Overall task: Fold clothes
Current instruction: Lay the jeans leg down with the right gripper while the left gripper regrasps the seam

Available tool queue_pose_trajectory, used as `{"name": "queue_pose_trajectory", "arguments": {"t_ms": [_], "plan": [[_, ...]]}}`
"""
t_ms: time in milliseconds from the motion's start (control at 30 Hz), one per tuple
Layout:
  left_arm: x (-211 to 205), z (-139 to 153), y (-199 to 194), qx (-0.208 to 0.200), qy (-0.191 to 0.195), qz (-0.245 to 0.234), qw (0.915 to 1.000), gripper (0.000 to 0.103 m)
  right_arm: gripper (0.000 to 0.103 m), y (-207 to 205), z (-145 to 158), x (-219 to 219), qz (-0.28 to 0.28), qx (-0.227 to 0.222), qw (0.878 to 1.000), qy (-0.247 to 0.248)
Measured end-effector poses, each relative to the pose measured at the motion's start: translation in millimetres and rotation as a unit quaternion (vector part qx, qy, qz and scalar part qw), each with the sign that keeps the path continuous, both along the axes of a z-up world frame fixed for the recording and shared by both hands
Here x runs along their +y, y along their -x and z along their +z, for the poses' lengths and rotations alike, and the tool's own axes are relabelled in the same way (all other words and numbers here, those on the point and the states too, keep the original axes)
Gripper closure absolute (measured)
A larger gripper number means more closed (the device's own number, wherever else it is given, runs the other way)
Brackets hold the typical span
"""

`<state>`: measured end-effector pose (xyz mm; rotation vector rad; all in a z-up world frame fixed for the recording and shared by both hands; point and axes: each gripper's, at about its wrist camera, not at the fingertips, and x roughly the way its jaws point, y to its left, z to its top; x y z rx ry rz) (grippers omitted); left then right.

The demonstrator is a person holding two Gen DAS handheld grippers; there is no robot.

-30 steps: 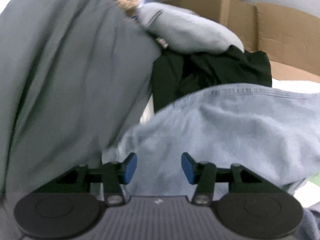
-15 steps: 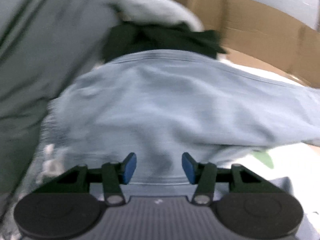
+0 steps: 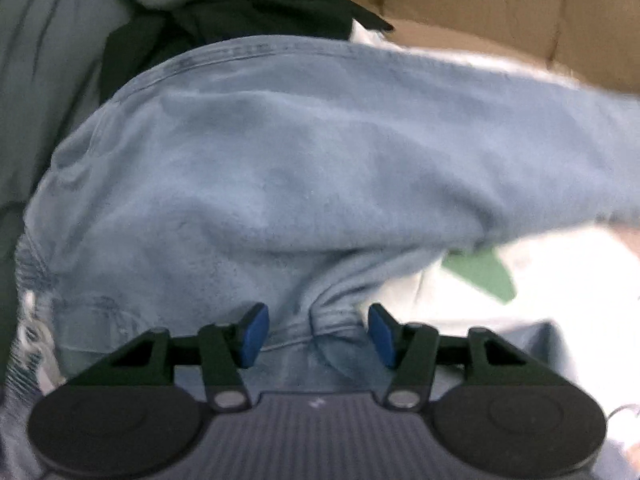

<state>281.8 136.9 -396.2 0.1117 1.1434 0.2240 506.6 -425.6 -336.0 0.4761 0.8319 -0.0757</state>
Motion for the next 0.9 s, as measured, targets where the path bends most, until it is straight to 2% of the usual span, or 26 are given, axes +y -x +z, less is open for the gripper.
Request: {"name": "queue_pose_trajectory", "arguments": {"t_ms": [67, 100, 133, 200, 400, 600, 767, 900], "plan": [[5, -4, 4, 0.000, 0.007, 0.007, 1.0000, 0.058, 0.103, 2, 5, -2, -0.003, -0.006, 1.000, -0.002], [7, -4, 6, -0.001, 0.012, 0.008, 0.9999, 0.070, 0.103, 3, 7, -3, -0.003, -0.008, 1.000, -0.003], [6, -1, 8, 0.000, 0.007, 0.001, 1.0000, 0.077, 0.103, 4, 9, -4, -0.002, -0.011, 1.000, -0.003], [5, 7, 13, 0.003, -0.004, -0.015, 0.9999, 0.082, 0.103, 6, 12, -5, 0.001, -0.017, 1.000, -0.004], [12, 40, 29, 0.003, -0.018, -0.047, 0.9987, 0.084, 0.103, 13, 28, -14, -0.007, -0.034, 0.999, -0.007], [12, 52, 32, 0.016, -0.025, -0.071, 0.9971, 0.084, 0.103, 19, 28, -24, -0.012, -0.028, 1.000, 0.000], [8, 46, 37, 0.037, -0.036, -0.107, 0.9929, 0.084, 0.103, 24, 8, -28, -0.020, -0.005, 1.000, 0.002], [9, 31, 42, 0.058, -0.031, -0.127, 0.9898, 0.084, 0.103, 26, -8, -29, -0.024, 0.016, 0.999, 0.013]]}}
